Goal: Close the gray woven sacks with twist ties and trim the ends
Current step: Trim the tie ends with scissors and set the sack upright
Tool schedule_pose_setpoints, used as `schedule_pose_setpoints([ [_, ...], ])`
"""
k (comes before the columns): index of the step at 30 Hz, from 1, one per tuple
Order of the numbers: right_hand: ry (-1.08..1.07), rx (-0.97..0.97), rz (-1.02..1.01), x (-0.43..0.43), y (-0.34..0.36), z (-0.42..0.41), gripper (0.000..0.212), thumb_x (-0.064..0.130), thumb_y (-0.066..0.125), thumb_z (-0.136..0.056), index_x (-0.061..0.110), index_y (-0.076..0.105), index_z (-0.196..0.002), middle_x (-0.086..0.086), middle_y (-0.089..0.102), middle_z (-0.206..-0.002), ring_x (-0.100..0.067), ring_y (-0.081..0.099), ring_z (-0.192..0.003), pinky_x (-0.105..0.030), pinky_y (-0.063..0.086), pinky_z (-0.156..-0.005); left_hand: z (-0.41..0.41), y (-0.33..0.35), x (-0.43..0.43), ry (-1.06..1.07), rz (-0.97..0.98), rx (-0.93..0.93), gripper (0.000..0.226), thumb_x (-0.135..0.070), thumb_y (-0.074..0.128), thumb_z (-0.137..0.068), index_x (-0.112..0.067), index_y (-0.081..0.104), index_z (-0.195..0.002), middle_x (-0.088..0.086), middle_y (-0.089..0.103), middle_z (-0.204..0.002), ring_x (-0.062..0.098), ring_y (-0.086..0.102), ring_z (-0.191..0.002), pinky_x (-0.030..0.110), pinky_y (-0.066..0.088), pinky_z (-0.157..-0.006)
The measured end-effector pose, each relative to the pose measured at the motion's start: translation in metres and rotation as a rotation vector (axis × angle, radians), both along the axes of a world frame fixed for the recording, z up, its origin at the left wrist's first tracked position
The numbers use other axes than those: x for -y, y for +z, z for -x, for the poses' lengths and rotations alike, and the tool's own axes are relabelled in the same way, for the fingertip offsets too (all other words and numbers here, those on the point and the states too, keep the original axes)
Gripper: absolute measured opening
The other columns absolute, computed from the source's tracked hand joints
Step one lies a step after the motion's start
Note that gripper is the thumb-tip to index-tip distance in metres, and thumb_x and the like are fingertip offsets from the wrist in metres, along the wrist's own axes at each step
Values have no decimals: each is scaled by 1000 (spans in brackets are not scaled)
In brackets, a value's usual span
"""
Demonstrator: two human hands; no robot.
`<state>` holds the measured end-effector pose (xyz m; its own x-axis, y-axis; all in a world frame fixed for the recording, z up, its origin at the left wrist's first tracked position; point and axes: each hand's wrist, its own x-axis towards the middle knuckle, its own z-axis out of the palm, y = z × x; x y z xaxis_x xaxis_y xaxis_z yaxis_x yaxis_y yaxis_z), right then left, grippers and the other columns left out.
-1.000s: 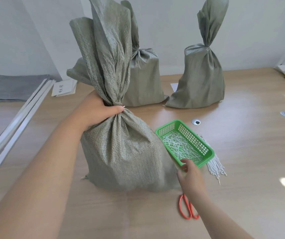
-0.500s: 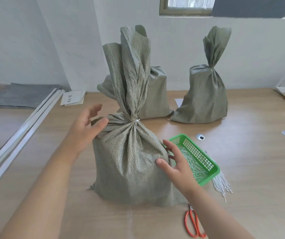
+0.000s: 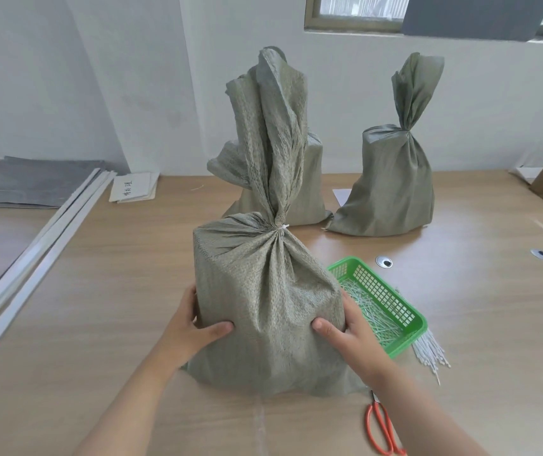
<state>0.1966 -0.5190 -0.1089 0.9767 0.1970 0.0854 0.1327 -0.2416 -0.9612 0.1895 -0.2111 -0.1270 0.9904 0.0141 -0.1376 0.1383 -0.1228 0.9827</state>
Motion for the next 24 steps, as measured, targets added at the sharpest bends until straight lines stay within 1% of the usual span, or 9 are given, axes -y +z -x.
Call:
schedule_pose_setpoints([
  [2, -32, 22, -11, -8, 2, 0, 64, 63, 74, -76, 42, 56, -134, 4, 54, -142, -23, 47, -136, -58, 35, -112, -2, -2, 2, 29, 4, 13, 122, -66, 96, -29, -31, 48, -136, -6, 65, -128, 1, 62, -115, 27, 52, -92],
  [5, -40, 15, -50, -15, 2, 0, 61, 65, 73, -75, 44, 58, -130, 1, 57, -137, -24, 49, -132, -58, 37, -110, -2, 0, 3, 79, -8, 37, 116, -60, 96, -34, -32, 49, -136, -7, 65, -127, 6, 63, -115, 33, 52, -94],
  [7, -47, -23, -111, -16, 4, 2, 62, 65, 75, -73, 40, 60, -128, -4, 59, -134, -25, 54, -128, -58, 41, -107, -1, 5, 4, 93, -31, 57, 108, -51, 92, -41, -30, 49, -138, -8, 65, -127, 5, 62, -115, 27, 51, -88],
  [10, -43, -36, -163, -16, 11, 6, 60, 63, 76, -73, 34, 62, -125, -7, 63, -128, -25, 60, -122, -57, 46, -104, 0, 15, 7, 110, -50, 84, 100, -50, 87, -44, -30, 50, -135, -9, 65, -124, -4, 63, -106, 22, 50, -82],
  [13, -27, -25, -212, -10, 22, 10, 46, 52, 75, -76, 32, 66, -116, -3, 69, -119, -21, 65, -114, -41, 52, -96, 4, 29, 16, 135, -57, 114, 90, -50, 86, -45, -39, 52, -127, -11, 65, -122, -7, 63, -104, 21, 50, -82],
  [15, -11, -18, -240, -3, 30, 13, 42, 47, 73, -76, 30, 67, -115, -3, 70, -116, -19, 66, -111, -35, 53, -92, 10, 39, 26, 153, -60, 135, 84, -50, 85, -46, -45, 52, -122, -14, 66, -121, -8, 63, -104, 22, 50, -83],
  [19, 46, -16, -289, 22, 54, 17, 39, 39, 73, -80, 25, 66, -116, 2, 73, -112, -16, 69, -106, -29, 56, -85, 23, 59, 52, 207, -71, 150, 84, -53, 85, -47, -47, 51, -123, -15, 65, -122, -5, 63, -106, 32, 51, -90],
  [21, 57, -4, -311, 39, 66, 18, 35, 38, 73, -82, 28, 67, -114, 2, 73, -112, -16, 69, -106, -30, 56, -87, 27, 69, 71, 229, -86, 166, 89, -56, 83, -46, -42, 50, -127, -15, 64, -123, -6, 62, -106, 32, 51, -90],
  [24, 75, -4, -323, 72, 80, 19, 37, 42, 74, -80, 30, 68, -114, 1, 73, -113, -17, 69, -108, -35, 55, -90, 35, 84, 106, 265, -92, 190, 93, -56, 82, -46, -35, 50, -131, -14, 65, -121, -11, 63, -100, 28, 51, -86],
])
